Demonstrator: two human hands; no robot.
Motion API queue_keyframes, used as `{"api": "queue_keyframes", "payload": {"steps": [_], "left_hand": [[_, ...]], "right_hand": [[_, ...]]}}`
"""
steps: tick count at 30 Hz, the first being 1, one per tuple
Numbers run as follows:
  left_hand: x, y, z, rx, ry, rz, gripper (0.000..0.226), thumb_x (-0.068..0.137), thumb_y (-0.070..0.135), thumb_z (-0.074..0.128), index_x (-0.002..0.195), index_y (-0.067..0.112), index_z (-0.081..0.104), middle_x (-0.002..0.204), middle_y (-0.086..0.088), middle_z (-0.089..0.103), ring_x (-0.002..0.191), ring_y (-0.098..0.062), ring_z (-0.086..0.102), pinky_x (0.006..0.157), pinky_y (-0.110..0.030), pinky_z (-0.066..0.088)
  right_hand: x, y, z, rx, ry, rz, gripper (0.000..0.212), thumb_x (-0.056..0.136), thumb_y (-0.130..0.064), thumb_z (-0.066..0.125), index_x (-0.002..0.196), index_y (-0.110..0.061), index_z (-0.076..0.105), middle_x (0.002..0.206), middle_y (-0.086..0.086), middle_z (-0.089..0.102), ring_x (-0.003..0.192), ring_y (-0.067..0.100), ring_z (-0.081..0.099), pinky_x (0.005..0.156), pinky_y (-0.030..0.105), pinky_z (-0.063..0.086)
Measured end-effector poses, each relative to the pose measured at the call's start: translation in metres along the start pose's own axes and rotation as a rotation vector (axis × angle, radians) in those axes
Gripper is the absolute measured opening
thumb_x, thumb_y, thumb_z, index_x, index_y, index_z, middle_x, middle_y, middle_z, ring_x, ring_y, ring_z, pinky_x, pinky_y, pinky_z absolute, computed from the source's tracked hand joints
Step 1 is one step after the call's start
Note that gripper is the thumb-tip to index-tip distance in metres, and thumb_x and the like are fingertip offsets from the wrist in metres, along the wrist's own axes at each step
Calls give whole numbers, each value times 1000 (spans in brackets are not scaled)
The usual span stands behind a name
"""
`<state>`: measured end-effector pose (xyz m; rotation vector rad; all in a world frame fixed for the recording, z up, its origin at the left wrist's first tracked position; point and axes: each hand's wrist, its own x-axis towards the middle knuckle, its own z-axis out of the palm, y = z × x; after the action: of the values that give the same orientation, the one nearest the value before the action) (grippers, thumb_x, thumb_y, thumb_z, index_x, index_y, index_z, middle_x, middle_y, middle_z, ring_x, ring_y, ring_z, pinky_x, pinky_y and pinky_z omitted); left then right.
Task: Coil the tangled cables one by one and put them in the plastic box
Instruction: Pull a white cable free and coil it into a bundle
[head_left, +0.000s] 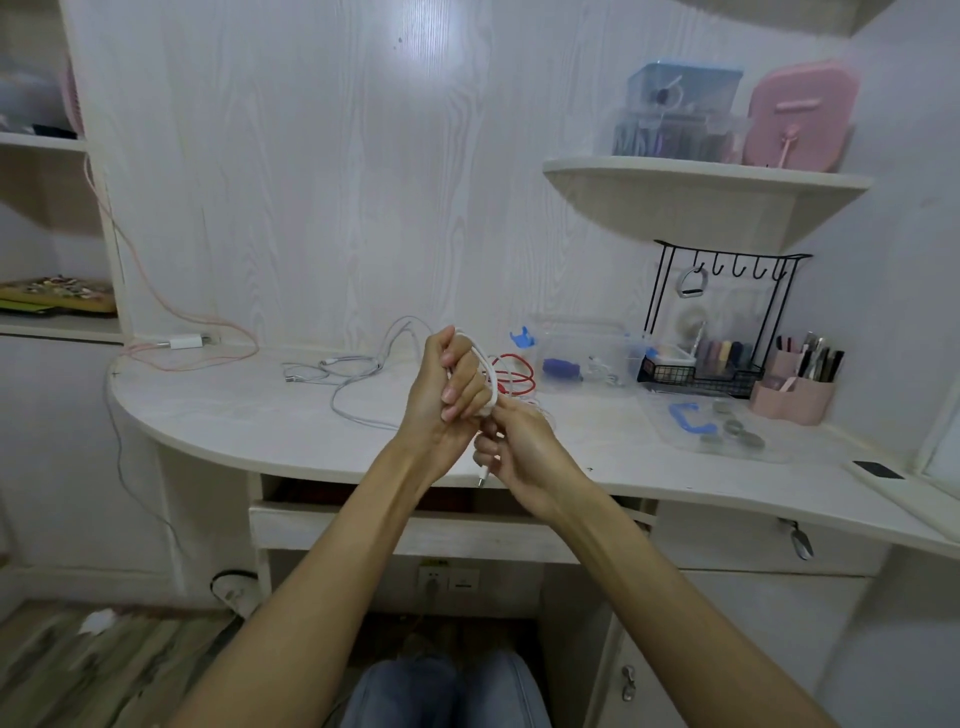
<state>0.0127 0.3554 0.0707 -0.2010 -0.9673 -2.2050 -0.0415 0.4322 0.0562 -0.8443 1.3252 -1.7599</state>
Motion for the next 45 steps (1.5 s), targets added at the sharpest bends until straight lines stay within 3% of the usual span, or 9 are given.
{"api": "queue_keyframes", "payload": {"steps": [6, 11, 15, 25, 29, 31, 35, 39, 45], "left_hand": [[13, -2, 4, 640, 357, 163, 39, 101, 26, 29, 64, 16, 33, 34, 5, 39, 28, -7, 30, 32, -18, 23], [12, -8, -9, 1245, 241, 271, 53, 103, 36, 28, 66, 3, 48, 57, -9, 64, 50, -16, 60, 49, -27, 49], [13, -8, -19, 1494, 119, 330, 52, 100, 44, 31, 60, 15, 44, 51, 7, 53, 48, 0, 50, 48, -15, 36], [25, 12, -7, 2232, -244, 669, 77, 90, 51, -1, 75, 6, 59, 69, -9, 60, 65, -26, 54, 61, -37, 40], [26, 27, -5, 1846, -28, 621, 56, 101, 35, 15, 63, 11, 50, 61, -5, 56, 60, -24, 55, 60, -34, 43], [26, 35, -9, 1173, 89, 309, 59, 104, 34, 21, 53, 14, 42, 41, 1, 41, 37, -16, 39, 47, -26, 34], [14, 40, -19, 82, -164, -212, 55, 101, 29, 25, 46, 21, 33, 29, 6, 16, 23, -10, 12, 34, -17, 27], [6, 23, -24, -322, -457, -424, 43, 100, 19, 36, 58, 18, 31, 31, 7, 11, 26, -5, 8, 42, -22, 29], [24, 7, -44, -496, -448, -520, 48, 101, 31, 27, 56, 18, 32, 31, 7, 13, 26, -6, 12, 42, -23, 26]], "right_hand": [[-7, 0, -2, -508, -105, 159, 19, 99, -8, 37, 102, -11, 55, 75, 2, 49, 55, 8, 49, 53, 19, 51], [-4, -18, -4, -684, -165, 171, 28, 97, -13, 48, 125, -10, 50, 81, 5, 59, 58, 8, 57, 52, 20, 56], [-4, -24, -12, -711, -142, 105, 17, 95, -13, 52, 109, -8, 61, 69, 1, 65, 47, 3, 55, 48, 16, 49], [-5, -17, -20, 126, 44, 285, 8, 89, -13, 63, 82, -13, 59, 43, -4, 45, 29, 5, 30, 28, 14, 23], [-14, -28, -38, 62, -94, 265, 16, 89, -18, 62, 92, -9, 75, 47, -4, 44, 34, 5, 32, 31, 15, 27], [-14, -36, -52, 13, -36, 212, 17, 88, -20, 63, 96, -10, 75, 48, -4, 45, 36, 5, 33, 32, 14, 28], [-8, -39, -53, -19, -2, 181, 41, 94, -43, 50, 113, -9, 64, 61, 1, 59, 45, 7, 48, 39, 17, 40], [0, -29, -21, -240, -69, 153, 59, 94, -61, 28, 107, -13, 59, 85, 5, 61, 64, 14, 55, 54, 23, 43], [28, -9, -2, -171, 91, -10, 49, 101, -46, 23, 95, -20, 64, 88, 3, 61, 82, 14, 52, 85, 34, 49]]}}
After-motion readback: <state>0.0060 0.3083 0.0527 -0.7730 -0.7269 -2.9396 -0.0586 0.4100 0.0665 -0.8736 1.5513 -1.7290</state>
